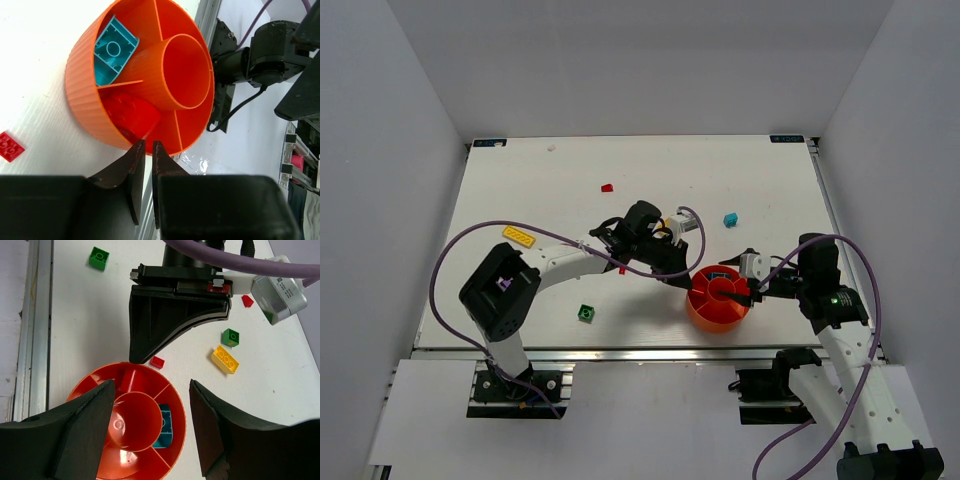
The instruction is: Sort the legos into containers by color
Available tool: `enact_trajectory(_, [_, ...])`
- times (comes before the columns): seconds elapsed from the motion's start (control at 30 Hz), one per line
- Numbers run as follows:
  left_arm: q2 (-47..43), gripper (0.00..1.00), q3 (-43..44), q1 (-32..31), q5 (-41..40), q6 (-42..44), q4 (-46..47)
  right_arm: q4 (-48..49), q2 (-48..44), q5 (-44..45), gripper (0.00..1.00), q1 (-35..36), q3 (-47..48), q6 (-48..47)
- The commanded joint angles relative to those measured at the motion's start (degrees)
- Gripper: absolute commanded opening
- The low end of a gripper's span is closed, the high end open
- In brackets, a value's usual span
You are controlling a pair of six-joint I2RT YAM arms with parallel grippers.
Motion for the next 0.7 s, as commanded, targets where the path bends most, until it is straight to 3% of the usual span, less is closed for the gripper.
enact_trajectory(0.0, [0.63, 0.22, 1.27, -0.28, 2.45, 0.32, 1.04, 1.47, -0.09, -1.62, 0.67, -0.32, -0.08, 0.93])
enact_trajectory(0.23, [-0.51, 0.21, 1.02, -0.28, 0.88, 0.58, 1.39, 1.47, -0.01, -1.62, 0.67, -0.23, -0.25, 0.93])
enact_trajectory(0.4, [-8.23, 0.23, -0.48, 0.77, -5.44, 0.49, 2.44, 3.75, -0.01, 0.30, 0.67, -0.32, -0.51, 4.53])
enact_trajectory(0.5, [-15.42, 0.36, -3.11, 1.29, -14.14, -0.12, 2.79, 9.88, -0.01, 4.16, 0.68, -0.41, -0.52, 12.84])
enact_trajectory(0.67, [-26.43, 0.82, -9.44, 1.82, -31.51, -5.48, -0.18, 18.06, 0.78, 13.56, 0.76, -0.23, 0.62, 27.80])
